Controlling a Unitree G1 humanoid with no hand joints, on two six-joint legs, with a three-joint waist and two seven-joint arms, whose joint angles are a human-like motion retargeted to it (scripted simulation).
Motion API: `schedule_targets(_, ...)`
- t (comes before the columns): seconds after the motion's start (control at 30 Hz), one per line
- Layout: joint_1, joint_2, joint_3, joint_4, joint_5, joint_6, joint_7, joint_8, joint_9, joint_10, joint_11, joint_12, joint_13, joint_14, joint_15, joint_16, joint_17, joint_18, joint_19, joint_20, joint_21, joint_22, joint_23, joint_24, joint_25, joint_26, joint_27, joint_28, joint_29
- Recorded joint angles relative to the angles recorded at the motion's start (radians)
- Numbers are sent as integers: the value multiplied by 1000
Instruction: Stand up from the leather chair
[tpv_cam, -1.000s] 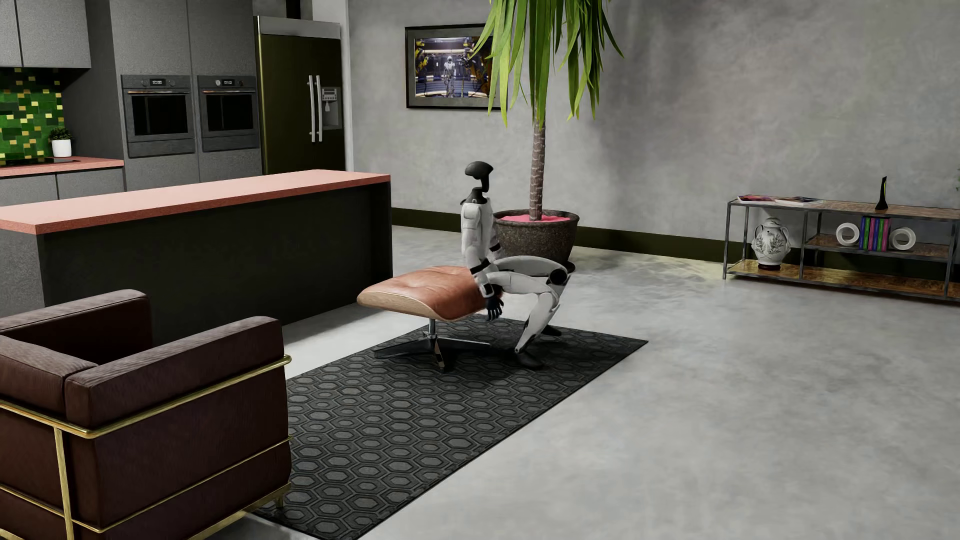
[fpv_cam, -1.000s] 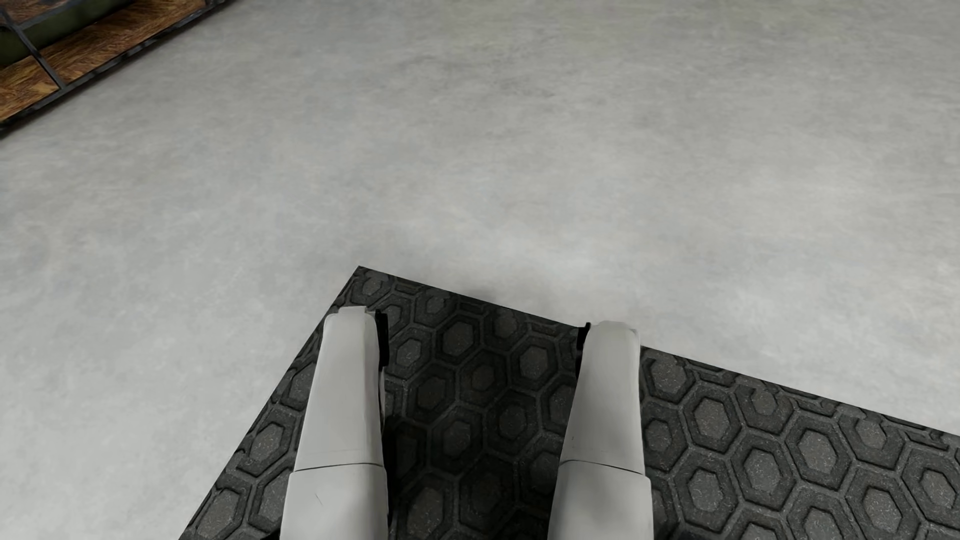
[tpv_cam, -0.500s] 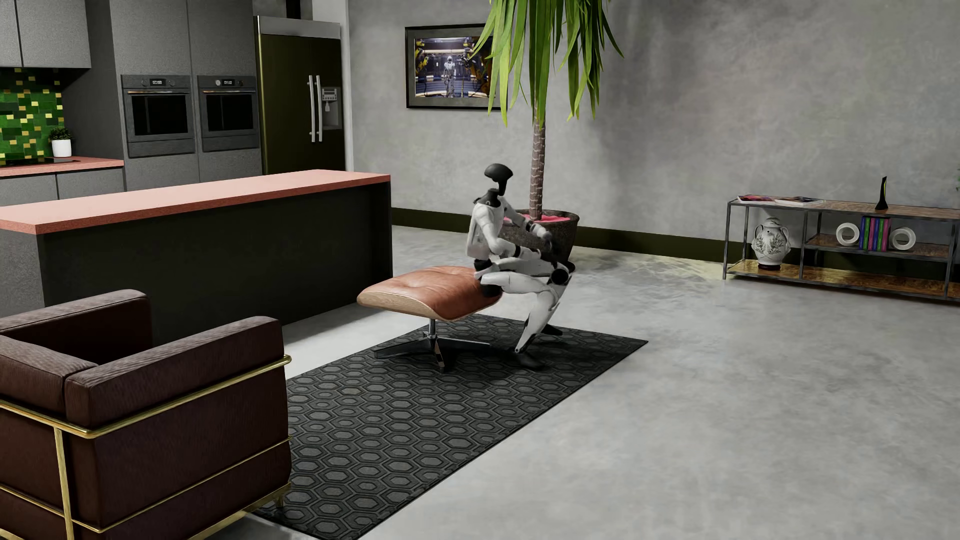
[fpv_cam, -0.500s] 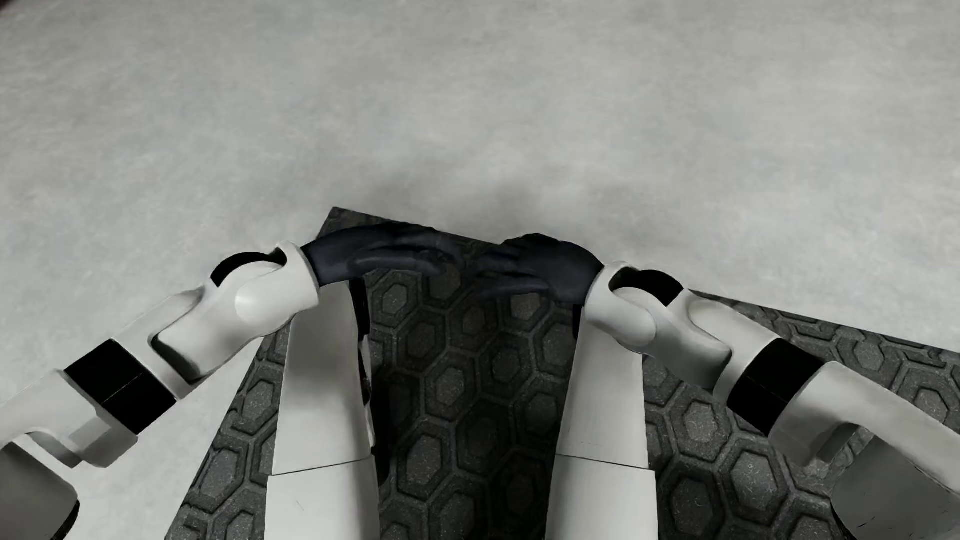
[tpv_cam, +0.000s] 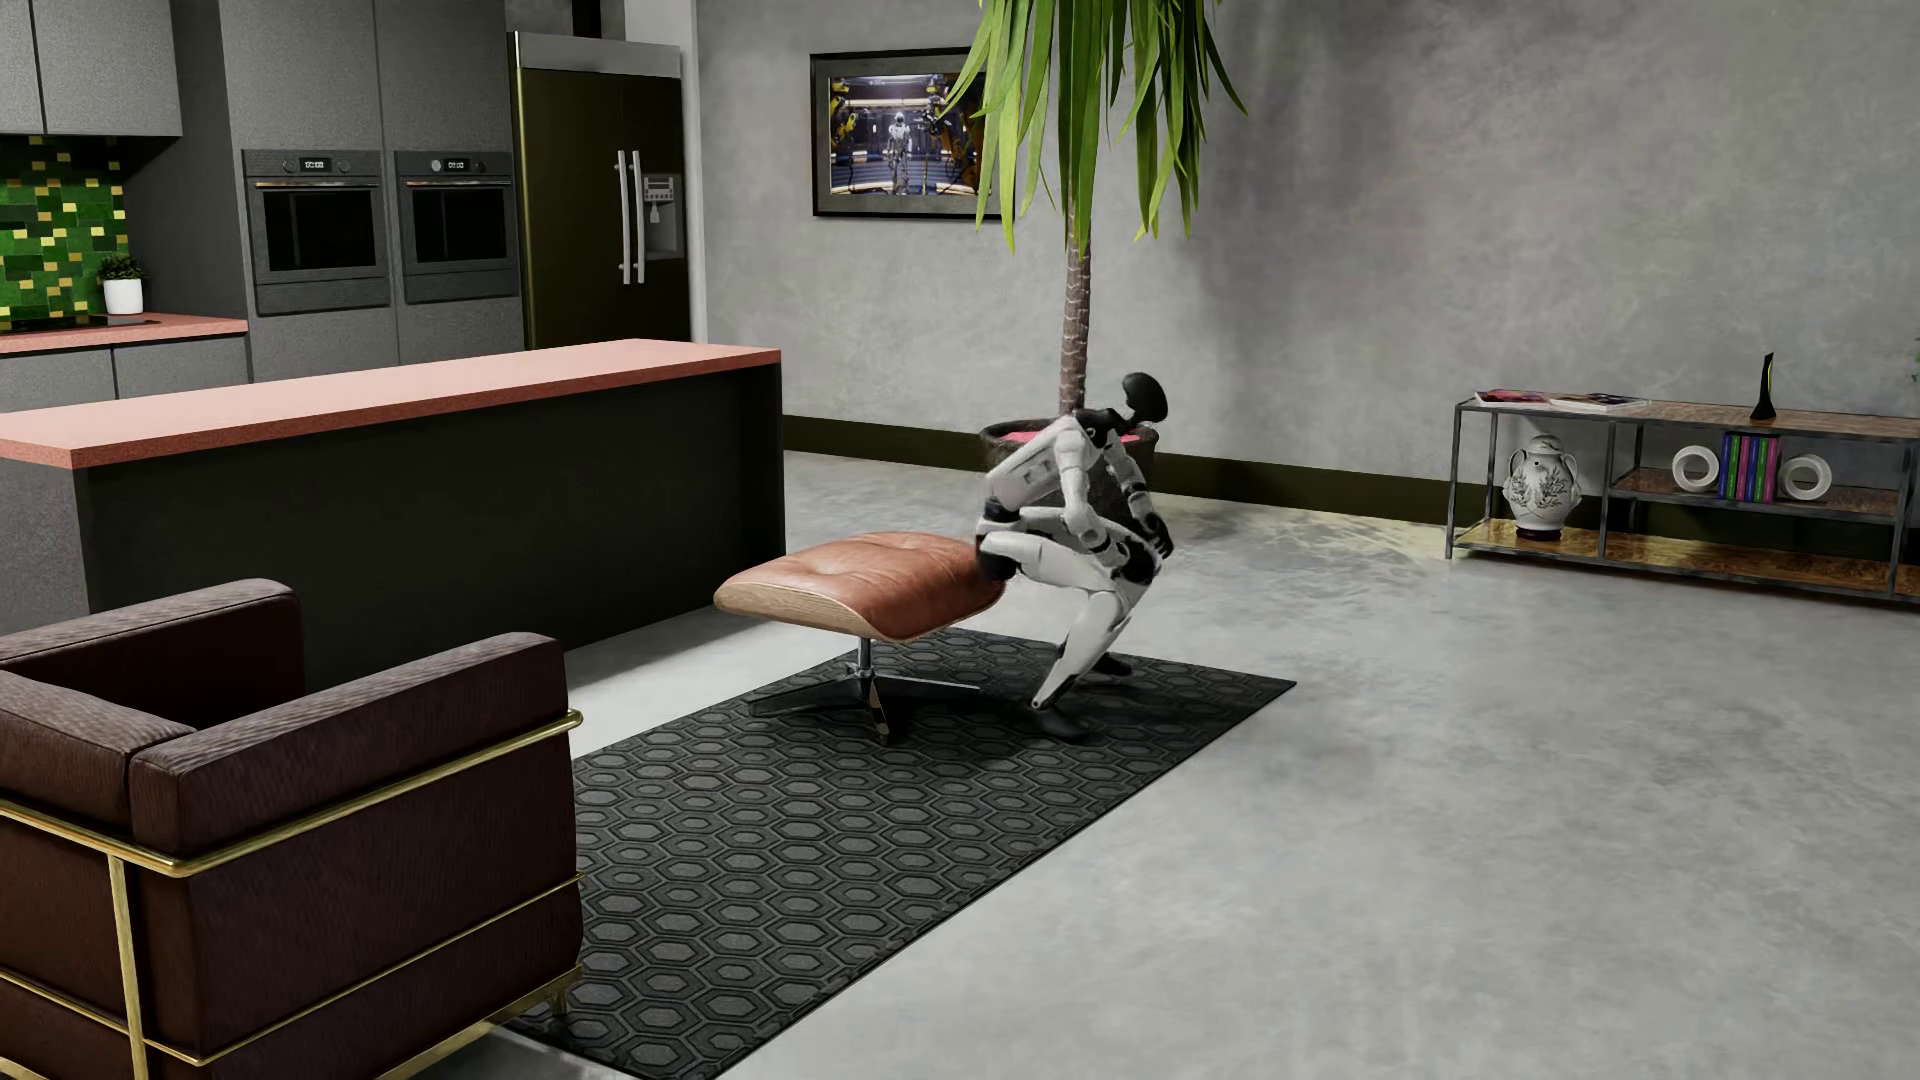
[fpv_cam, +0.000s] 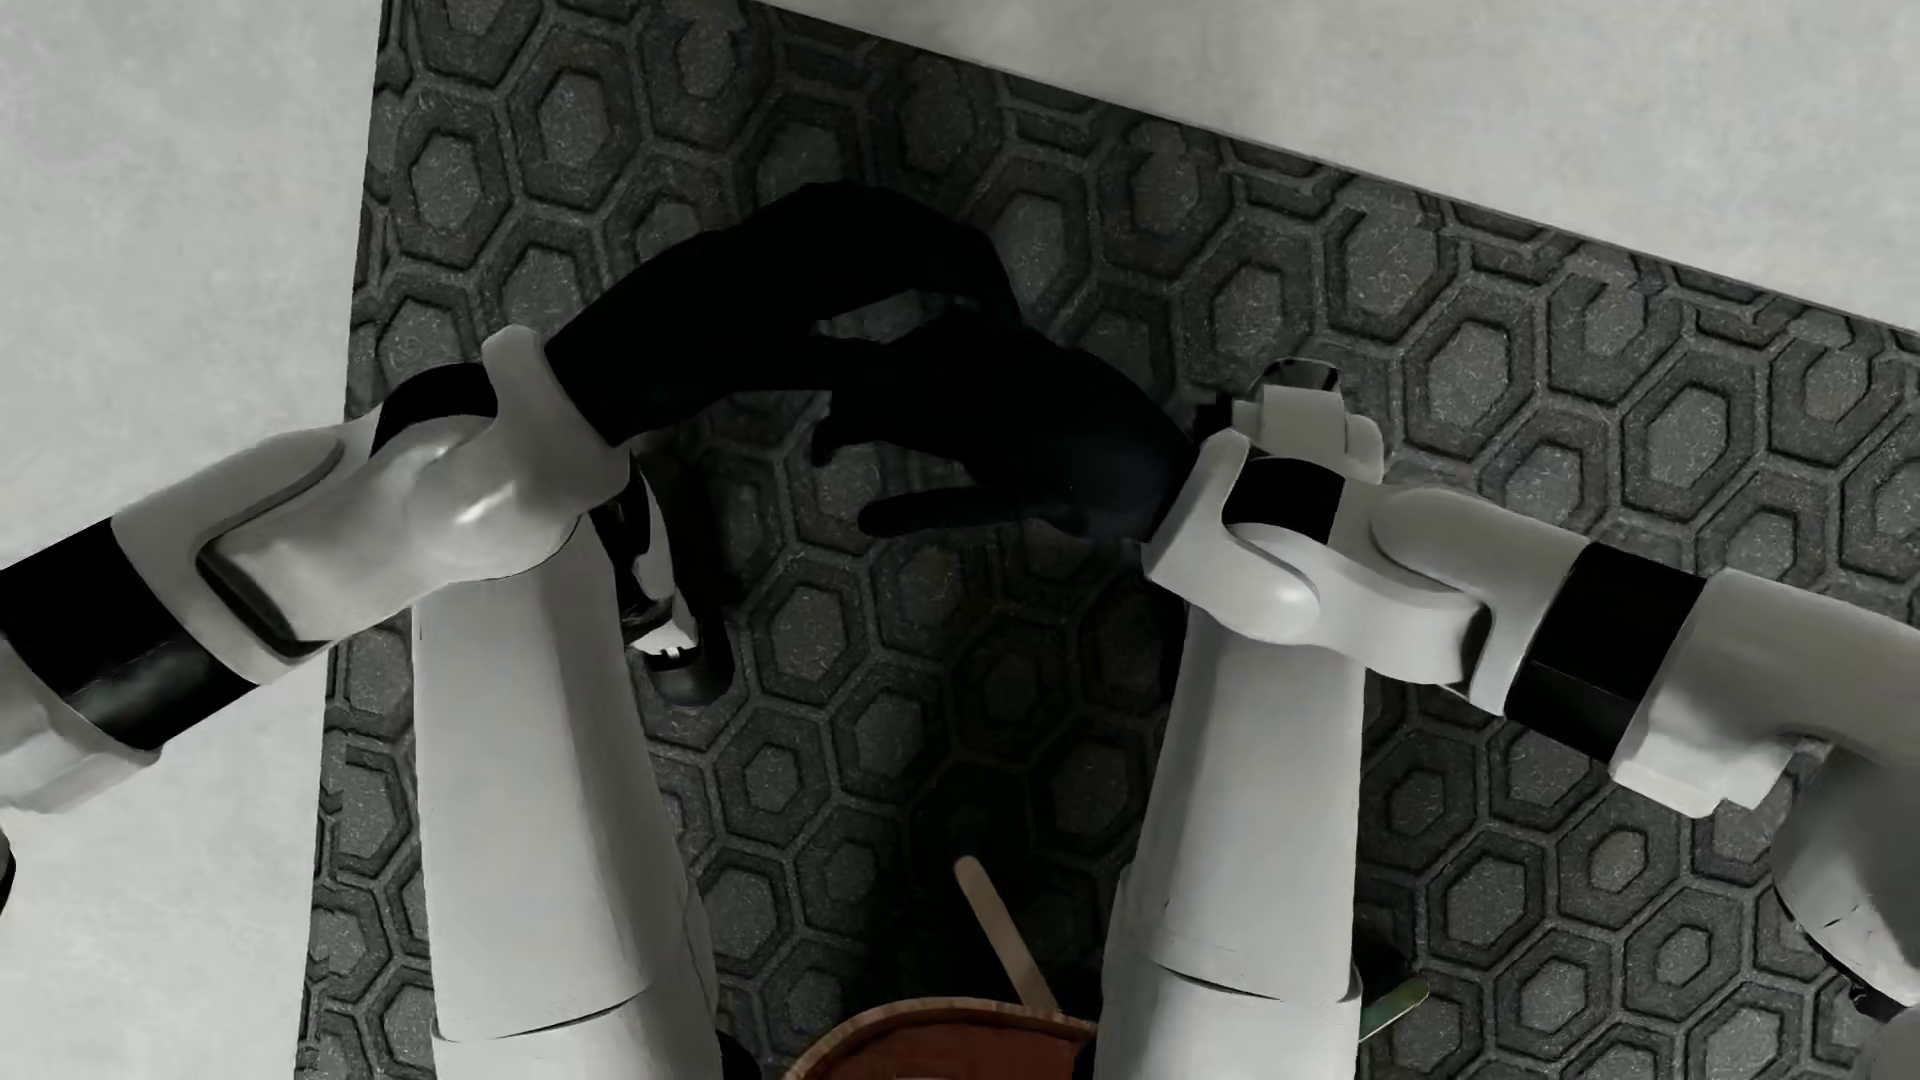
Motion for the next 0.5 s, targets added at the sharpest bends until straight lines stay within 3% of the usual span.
schedule_targets(0.07,98,92,1,-15,-1,0,25,-28,-21,-162,-161,62,61,20,26,-81,75,18,-10,48,-47,111,116,45,-30,25,12,-63,69)
schedule_targets(0.13,238,226,0,-36,-4,0,56,-64,-54,-382,-376,115,142,69,77,-203,196,39,-25,82,-121,284,296,116,-80,58,22,-171,188)
schedule_targets(0.23,497,483,2,-60,-3,1,99,-128,-135,-766,-749,195,272,177,179,-433,442,57,-50,136,-254,640,653,258,-155,98,29,-372,413)
schedule_targets(0.33,789,770,3,-94,0,9,152,-211,-259,-1145,-1099,302,411,298,281,-678,658,76,-72,188,-371,1015,985,383,-208,133,57,-479,571)
schedule_targets(0.4,994,963,1,-137,22,12,163,-262,-361,-1399,-1318,406,519,374,337,-774,730,105,-107,244,-453,1129,1071,371,-144,228,153,-524,670)
schedule_targets(0.43,1087,1054,2,-158,30,15,162,-287,-418,-1508,-1417,469,577,404,361,-794,729,124,-116,273,-480,1136,1048,360,-139,252,153,-546,736)
schedule_targets(0.5,1232,1197,10,-186,41,17,150,-318,-524,-1654,-1541,580,691,433,374,-788,678,150,-138,333,-526,1093,917,333,-136,238,105,-607,834)
